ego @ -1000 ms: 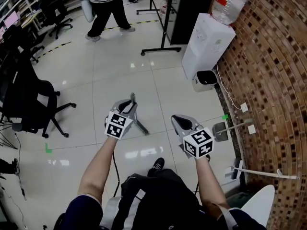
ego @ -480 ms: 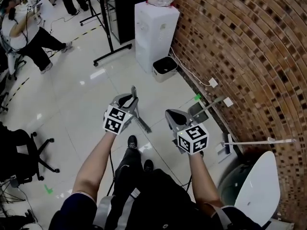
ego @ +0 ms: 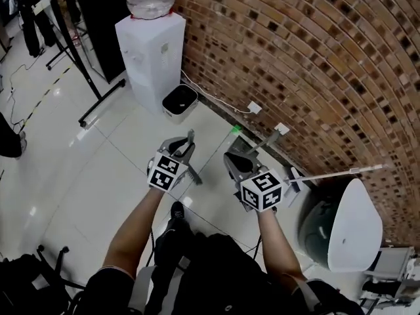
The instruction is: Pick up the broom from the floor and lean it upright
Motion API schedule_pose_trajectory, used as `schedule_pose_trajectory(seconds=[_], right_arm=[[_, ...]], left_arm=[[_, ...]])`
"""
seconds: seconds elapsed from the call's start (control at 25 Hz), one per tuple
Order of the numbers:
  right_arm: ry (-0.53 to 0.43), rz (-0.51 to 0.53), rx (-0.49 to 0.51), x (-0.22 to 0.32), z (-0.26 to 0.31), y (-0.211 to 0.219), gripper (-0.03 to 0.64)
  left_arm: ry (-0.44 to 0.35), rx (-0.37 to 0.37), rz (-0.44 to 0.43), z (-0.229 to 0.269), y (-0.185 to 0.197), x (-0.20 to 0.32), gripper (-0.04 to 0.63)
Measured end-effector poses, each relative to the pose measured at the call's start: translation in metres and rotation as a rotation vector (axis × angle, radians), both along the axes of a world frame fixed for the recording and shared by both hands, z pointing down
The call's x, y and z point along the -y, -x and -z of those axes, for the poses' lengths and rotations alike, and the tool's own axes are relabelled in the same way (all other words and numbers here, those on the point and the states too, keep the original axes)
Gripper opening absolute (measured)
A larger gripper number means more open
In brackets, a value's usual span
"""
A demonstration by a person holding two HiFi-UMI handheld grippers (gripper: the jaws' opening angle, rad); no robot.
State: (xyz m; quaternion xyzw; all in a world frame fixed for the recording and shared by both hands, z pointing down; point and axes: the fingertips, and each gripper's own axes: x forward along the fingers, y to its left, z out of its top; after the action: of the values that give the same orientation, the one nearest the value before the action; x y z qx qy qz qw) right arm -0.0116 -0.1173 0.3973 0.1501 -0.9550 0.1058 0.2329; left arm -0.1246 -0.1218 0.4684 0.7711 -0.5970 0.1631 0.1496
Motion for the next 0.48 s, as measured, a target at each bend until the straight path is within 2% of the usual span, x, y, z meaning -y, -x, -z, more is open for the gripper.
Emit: schedule_pose_trajectory(seconds=[0.2,0.32,0.48], right_arm=[[-0.052,-0.115,-0.019,0.051,0.008,0.004,0.003],[-0.048,-0.167,-0.018,0.077,0.008,-0.003,0.003],[-0.043,-0.23,0.008,0.12,0.002,-0.014,0.003]], left_arm=[[0.026,-0.022,-0.135,-0.014,0.004,0.068,0.086],[0.055,-0.047,-0.193,-0.026,-0.007,0.102,0.086],[0.084,-0.033,-0.258,-0.037,-0.02,0.15,0.086]])
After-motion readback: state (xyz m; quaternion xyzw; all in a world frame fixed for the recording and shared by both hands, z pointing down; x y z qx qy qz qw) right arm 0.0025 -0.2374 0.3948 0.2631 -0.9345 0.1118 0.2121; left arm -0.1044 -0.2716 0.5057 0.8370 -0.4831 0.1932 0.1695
